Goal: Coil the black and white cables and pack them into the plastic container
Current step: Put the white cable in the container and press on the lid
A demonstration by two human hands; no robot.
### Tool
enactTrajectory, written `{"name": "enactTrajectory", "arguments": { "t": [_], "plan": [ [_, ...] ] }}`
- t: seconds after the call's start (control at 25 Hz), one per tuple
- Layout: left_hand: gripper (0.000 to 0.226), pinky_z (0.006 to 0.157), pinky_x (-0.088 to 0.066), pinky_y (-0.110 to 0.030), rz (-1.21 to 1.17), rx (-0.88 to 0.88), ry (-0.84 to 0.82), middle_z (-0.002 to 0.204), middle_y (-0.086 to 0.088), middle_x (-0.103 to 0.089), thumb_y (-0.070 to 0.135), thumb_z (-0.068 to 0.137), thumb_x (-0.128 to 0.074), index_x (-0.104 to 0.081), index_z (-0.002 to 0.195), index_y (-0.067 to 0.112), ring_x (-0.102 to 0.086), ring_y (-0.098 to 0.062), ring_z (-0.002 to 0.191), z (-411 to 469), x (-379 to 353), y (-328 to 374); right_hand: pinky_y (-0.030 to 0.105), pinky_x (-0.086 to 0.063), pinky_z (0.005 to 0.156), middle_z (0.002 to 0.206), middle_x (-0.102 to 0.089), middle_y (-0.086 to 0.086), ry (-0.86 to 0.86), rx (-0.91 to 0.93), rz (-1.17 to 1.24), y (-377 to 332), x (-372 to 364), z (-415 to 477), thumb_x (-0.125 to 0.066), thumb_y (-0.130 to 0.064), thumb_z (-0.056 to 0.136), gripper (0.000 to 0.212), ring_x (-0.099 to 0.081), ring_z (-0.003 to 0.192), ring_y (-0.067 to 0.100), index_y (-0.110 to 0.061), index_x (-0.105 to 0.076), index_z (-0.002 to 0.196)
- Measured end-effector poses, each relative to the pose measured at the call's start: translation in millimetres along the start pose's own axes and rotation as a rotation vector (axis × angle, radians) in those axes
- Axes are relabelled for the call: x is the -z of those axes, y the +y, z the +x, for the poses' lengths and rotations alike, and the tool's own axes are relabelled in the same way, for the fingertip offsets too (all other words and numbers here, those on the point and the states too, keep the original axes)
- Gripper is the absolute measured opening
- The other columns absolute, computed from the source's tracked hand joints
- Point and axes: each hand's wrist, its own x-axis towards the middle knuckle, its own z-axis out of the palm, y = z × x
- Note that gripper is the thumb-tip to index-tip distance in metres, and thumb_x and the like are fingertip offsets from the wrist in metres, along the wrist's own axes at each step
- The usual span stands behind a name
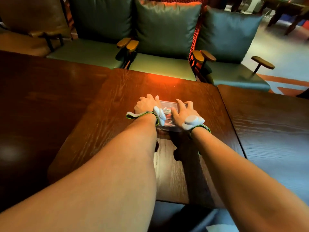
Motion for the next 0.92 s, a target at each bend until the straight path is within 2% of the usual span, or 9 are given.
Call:
{"name": "enactTrajectory", "arguments": {
  "t": [0.24, 0.44, 0.52, 0.64, 0.92],
  "plan": [
    [0.053, 0.091, -0.044, -0.043, 0.036, -0.007, -0.010, 0.131, -0.019, -0.060, 0.049, 0.105, -0.026, -0.053, 0.131, 0.010, -0.057, -0.038, 0.120, -1.8, 1.2, 3.6, 0.041, -0.039, 0.082, 0.143, -0.032, 0.009, 0.009, 0.009, -0.040, 0.9, -2.5, 5.1, -0.026, -0.061, 0.096, 0.057, -0.057, 0.113, 0.042, -0.029, -0.033, 0.143],
    [0.056, 0.091, -0.044, -0.043, 0.033, -0.014, 0.002, 0.131, -0.022, -0.060, 0.049, 0.104, -0.025, -0.053, 0.130, 0.008, -0.056, -0.042, 0.121, 10.4, -5.0, -1.8, 0.045, -0.041, 0.095, 0.136, -0.036, 0.011, 0.011, 0.027, -0.007, -2.8, 2.1, -0.9, -0.028, -0.057, 0.097, 0.053, -0.056, 0.114, 0.043, -0.025, -0.036, 0.139],
    [0.059, 0.088, -0.043, -0.044, 0.019, 0.001, 0.007, 0.130, -0.023, -0.060, 0.050, 0.104, -0.022, -0.053, 0.130, 0.007, -0.056, -0.044, 0.120, 12.3, -6.5, -4.2, 0.044, -0.042, 0.091, 0.135, -0.036, 0.011, 0.007, 0.020, 0.015, -5.1, 1.3, -1.4, -0.028, -0.054, 0.099, 0.049, -0.057, 0.112, 0.043, -0.024, -0.038, 0.137],
    [0.059, 0.096, -0.044, -0.046, -0.075, 0.046, 0.004, 0.134, -0.023, -0.058, 0.048, 0.105, -0.022, -0.050, 0.134, 0.006, -0.055, -0.043, 0.124, 15.9, -6.9, -4.9, 0.040, -0.039, 0.081, 0.133, -0.037, 0.011, 0.008, -0.002, 0.033, -4.5, 3.1, 0.2, -0.027, -0.053, 0.100, 0.046, -0.059, 0.107, 0.042, -0.025, -0.040, 0.134],
    [0.053, 0.097, -0.044, -0.045, -0.125, 0.044, -0.065, 0.137, -0.023, -0.055, 0.043, 0.104, -0.030, -0.044, 0.136, 0.003, -0.053, -0.042, 0.127, 26.9, -9.7, -7.4, 0.037, -0.037, 0.073, 0.126, -0.039, 0.013, 0.017, -0.050, 0.060, -6.5, 0.1, 10.3, -0.025, -0.047, 0.101, 0.039, -0.059, 0.090, 0.036, -0.026, -0.041, 0.128]
  ]
}}
